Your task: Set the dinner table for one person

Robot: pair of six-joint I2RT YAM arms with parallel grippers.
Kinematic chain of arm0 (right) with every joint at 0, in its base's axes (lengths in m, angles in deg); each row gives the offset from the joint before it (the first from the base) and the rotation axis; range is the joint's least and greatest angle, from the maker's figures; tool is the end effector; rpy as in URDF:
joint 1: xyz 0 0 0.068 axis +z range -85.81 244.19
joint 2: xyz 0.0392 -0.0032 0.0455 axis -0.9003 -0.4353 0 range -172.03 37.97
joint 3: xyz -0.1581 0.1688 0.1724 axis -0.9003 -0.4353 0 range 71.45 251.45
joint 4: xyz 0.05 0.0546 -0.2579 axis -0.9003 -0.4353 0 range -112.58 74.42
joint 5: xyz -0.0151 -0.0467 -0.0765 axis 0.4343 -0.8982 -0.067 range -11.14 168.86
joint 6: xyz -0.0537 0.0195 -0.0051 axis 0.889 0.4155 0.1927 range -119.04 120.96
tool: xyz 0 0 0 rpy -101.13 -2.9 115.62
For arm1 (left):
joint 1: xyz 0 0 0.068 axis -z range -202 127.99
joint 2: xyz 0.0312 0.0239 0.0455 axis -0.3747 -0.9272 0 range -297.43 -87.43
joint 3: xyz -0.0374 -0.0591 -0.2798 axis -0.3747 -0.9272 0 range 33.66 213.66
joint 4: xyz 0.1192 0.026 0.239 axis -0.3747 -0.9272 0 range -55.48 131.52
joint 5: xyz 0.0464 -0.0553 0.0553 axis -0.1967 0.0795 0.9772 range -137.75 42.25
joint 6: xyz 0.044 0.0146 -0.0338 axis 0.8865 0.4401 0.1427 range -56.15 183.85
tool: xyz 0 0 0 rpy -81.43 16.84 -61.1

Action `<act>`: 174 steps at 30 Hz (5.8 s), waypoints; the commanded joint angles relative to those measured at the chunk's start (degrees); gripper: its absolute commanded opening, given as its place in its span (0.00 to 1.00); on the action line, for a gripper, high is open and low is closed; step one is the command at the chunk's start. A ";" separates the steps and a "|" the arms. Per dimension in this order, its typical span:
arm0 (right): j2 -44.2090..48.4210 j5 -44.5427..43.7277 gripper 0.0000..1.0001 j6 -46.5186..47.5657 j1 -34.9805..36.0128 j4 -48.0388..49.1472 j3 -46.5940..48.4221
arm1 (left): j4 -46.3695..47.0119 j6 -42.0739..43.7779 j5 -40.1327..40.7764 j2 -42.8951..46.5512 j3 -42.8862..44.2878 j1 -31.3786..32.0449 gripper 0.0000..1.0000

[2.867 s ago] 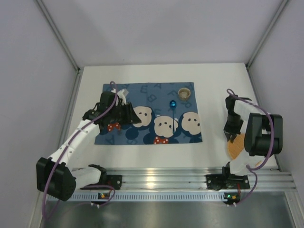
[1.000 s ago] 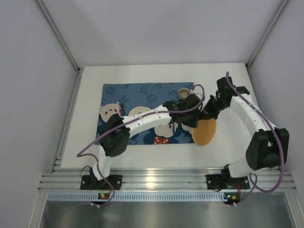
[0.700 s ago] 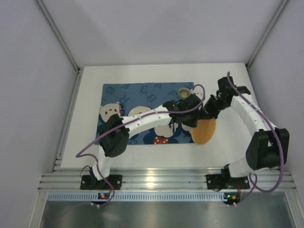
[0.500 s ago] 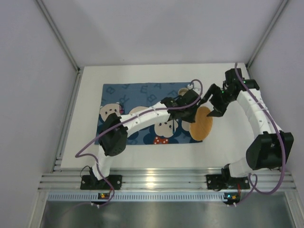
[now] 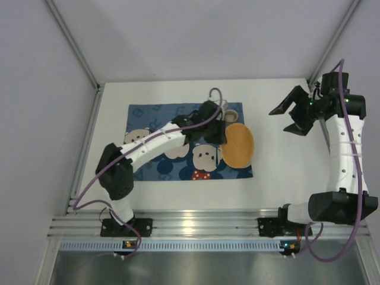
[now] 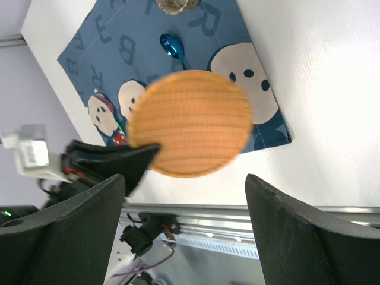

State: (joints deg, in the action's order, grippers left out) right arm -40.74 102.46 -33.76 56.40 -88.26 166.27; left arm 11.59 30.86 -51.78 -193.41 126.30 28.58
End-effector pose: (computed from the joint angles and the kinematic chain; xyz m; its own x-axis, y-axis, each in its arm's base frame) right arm 0.2521 -0.0182 0.4230 -0.7333 0.6272 -0.2625 0.3935 0.7063 0.5884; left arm 0.2769 -0.3417 0.3044 -0.8024 0.1208 -0.5845 0.4366 0.7864 -0.4369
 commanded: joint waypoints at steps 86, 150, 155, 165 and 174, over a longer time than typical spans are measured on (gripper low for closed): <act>52.87 -18.33 1.00 14.95 25.28 34.90 -33.74 | 82.75 29.65 12.47 26.98 -76.12 -41.97 0.65; -0.99 -32.30 1.00 31.91 8.32 128.96 -75.48 | 94.36 30.88 12.38 15.53 -75.06 -47.78 0.99; -4.15 -26.41 1.00 34.28 8.23 137.07 -80.57 | 94.36 30.88 12.38 15.62 -75.06 -47.78 0.99; -4.43 -25.53 1.00 35.86 8.50 138.86 -79.97 | 94.36 30.88 12.38 15.53 -75.06 -47.78 0.99; -4.34 -25.62 1.00 35.86 8.49 138.78 -79.97 | 94.36 30.88 12.38 15.53 -75.06 -47.78 0.99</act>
State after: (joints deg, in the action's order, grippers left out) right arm -45.18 75.64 1.52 65.12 45.83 85.01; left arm 101.49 62.07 -39.15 -178.33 51.03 -19.07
